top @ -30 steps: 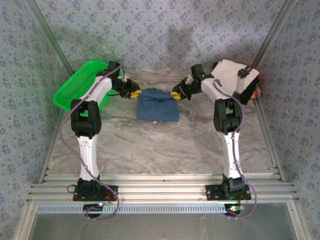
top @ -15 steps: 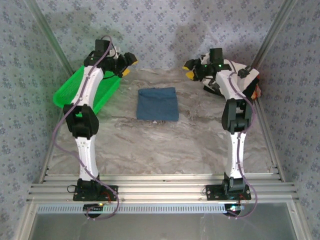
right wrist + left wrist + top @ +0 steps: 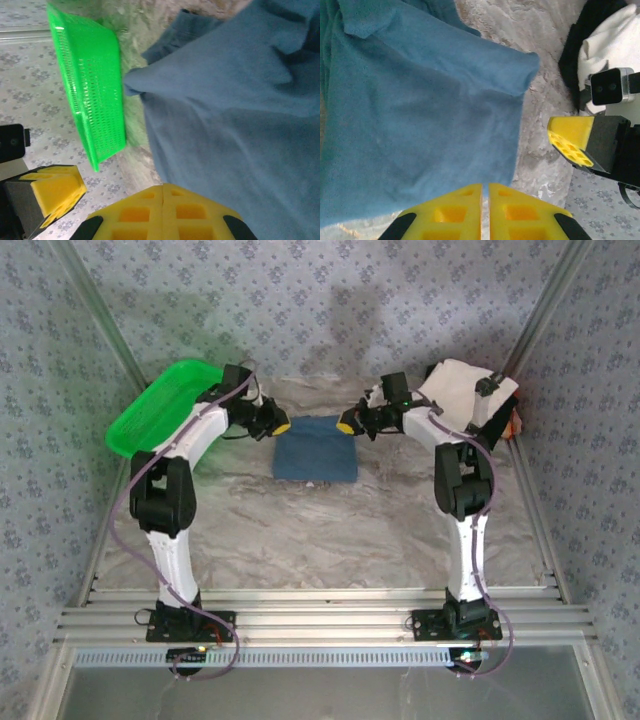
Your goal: Fold and stack the t-shirts
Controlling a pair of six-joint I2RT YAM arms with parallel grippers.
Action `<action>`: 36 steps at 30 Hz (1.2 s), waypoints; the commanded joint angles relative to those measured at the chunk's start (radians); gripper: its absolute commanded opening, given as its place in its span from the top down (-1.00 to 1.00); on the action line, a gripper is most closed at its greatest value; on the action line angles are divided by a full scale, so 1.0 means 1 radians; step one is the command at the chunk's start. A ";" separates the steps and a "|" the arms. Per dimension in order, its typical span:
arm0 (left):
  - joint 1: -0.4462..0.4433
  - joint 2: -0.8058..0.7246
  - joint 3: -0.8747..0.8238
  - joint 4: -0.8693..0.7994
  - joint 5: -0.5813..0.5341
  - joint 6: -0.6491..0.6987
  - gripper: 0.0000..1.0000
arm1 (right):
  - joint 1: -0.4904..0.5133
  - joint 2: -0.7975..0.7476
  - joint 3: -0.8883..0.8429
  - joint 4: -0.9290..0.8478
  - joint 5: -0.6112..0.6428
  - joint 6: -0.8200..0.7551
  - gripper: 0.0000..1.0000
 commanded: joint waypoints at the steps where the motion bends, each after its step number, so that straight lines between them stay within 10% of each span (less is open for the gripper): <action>1: -0.002 0.037 0.031 0.087 0.005 -0.010 0.79 | -0.010 0.061 0.041 0.070 0.023 0.023 0.96; 14: 0.033 0.345 0.328 0.036 -0.096 -0.035 0.64 | -0.029 0.295 0.207 0.259 0.084 0.197 0.74; 23: 0.061 0.510 0.667 -0.124 -0.128 -0.023 0.16 | -0.023 0.294 0.243 0.300 0.085 0.278 0.34; 36: 0.064 0.087 0.367 -0.102 -0.035 0.067 -0.43 | -0.041 -0.081 0.262 -0.495 0.256 -0.297 -0.43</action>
